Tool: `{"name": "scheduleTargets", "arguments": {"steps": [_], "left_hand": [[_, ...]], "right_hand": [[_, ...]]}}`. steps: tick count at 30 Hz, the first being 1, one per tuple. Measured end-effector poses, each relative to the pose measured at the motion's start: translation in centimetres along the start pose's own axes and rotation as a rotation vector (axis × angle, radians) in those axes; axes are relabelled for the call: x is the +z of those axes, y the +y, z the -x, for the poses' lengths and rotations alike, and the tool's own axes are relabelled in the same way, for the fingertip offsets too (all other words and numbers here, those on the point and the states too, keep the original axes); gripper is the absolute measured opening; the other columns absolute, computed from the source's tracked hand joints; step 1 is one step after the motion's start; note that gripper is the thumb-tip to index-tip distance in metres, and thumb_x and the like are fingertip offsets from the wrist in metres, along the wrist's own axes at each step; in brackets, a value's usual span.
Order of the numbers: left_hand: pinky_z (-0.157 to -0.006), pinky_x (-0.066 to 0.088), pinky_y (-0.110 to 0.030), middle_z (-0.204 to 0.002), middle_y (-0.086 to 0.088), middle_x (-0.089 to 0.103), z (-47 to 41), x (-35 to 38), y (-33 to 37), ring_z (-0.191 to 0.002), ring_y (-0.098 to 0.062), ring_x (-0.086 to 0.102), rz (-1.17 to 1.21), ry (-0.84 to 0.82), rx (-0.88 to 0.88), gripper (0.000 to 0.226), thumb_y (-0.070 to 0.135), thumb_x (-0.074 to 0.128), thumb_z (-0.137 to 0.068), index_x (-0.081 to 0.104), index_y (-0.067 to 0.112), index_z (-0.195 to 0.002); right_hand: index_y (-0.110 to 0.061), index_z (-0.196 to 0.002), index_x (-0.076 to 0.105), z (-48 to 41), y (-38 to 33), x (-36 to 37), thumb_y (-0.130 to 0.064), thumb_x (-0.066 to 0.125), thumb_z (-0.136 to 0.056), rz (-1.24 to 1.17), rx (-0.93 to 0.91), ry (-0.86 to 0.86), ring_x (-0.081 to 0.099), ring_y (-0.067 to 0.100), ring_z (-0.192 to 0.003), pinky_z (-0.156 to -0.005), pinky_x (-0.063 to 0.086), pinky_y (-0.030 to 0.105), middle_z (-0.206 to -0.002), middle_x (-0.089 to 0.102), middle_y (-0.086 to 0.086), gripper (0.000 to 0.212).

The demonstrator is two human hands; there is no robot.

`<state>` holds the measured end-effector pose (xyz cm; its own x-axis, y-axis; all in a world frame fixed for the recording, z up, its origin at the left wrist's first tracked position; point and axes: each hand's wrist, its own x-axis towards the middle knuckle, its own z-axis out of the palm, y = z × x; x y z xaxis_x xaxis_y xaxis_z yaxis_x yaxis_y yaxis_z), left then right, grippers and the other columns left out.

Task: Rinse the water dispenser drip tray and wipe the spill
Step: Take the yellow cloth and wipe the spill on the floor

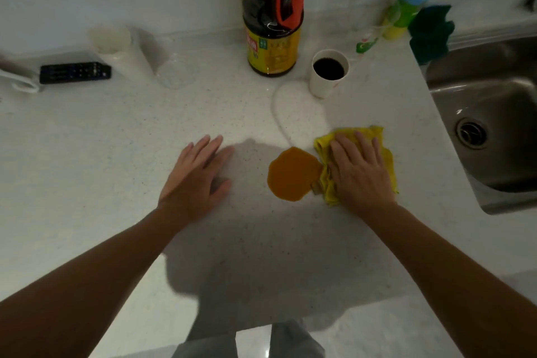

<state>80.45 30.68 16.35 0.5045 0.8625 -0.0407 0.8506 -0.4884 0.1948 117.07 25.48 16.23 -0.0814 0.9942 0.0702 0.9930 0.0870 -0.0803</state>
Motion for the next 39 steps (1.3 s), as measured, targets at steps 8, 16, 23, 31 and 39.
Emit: {"name": "scheduleTargets", "arguments": {"steps": [8,16,23,31,39], "left_hand": [[-0.127,0.02,-0.057,-0.169,-0.01,0.03,0.3,0.1,-0.1,-0.157,-0.034,0.023,0.017,0.031,0.013,0.069,0.053,0.039,-0.101,0.03,0.021,-0.162],[-0.129,0.016,-0.051,-0.17,-0.008,0.031,0.5,0.2,0.0,-0.159,-0.028,0.019,0.045,0.013,-0.003,0.068,0.051,0.039,-0.099,0.03,0.025,-0.162],[-0.128,0.018,-0.054,-0.169,-0.012,0.032,0.5,-0.1,0.2,-0.158,-0.032,0.023,0.043,0.041,0.008,0.07,0.053,0.041,-0.098,0.033,0.022,-0.161],[-0.126,0.022,-0.057,-0.165,-0.016,0.038,0.6,-0.3,0.2,-0.155,-0.036,0.03,0.041,0.087,0.043,0.066,0.046,0.051,-0.1,0.04,0.016,-0.158],[-0.128,0.014,-0.04,-0.161,-0.014,0.045,1.4,-1.5,0.1,-0.151,-0.032,0.036,0.29,0.11,-0.104,0.064,0.046,0.054,-0.098,0.049,0.013,-0.153]], "right_hand": [[-0.013,-0.164,0.001,3.6,-2.5,-0.5,-0.052,0.008,-0.105,-0.009,0.122,-0.239,-0.006,0.034,-0.158,-0.127,0.004,0.053,-0.173,0.002,0.009,0.071],[-0.011,-0.164,0.008,9.0,-9.4,-0.7,-0.053,0.019,-0.103,-0.031,0.316,-0.27,0.004,0.036,-0.158,-0.126,0.009,0.055,-0.172,0.008,0.01,0.074],[-0.018,-0.164,0.002,-0.6,-4.5,-0.5,-0.059,0.003,-0.098,-0.001,0.181,-0.3,-0.005,0.03,-0.158,-0.127,0.001,0.051,-0.173,0.0,0.005,0.079],[-0.014,-0.164,0.007,3.4,-6.3,-0.5,-0.055,0.007,-0.104,0.047,0.01,-0.326,0.001,0.033,-0.158,-0.126,0.012,0.056,-0.172,0.006,0.008,0.073],[-0.019,-0.164,-0.001,8.4,-11.2,-0.1,-0.061,0.007,-0.103,-0.041,0.192,-0.312,-0.007,0.029,-0.158,-0.127,0.005,0.054,-0.173,0.0,0.004,0.075]]}}
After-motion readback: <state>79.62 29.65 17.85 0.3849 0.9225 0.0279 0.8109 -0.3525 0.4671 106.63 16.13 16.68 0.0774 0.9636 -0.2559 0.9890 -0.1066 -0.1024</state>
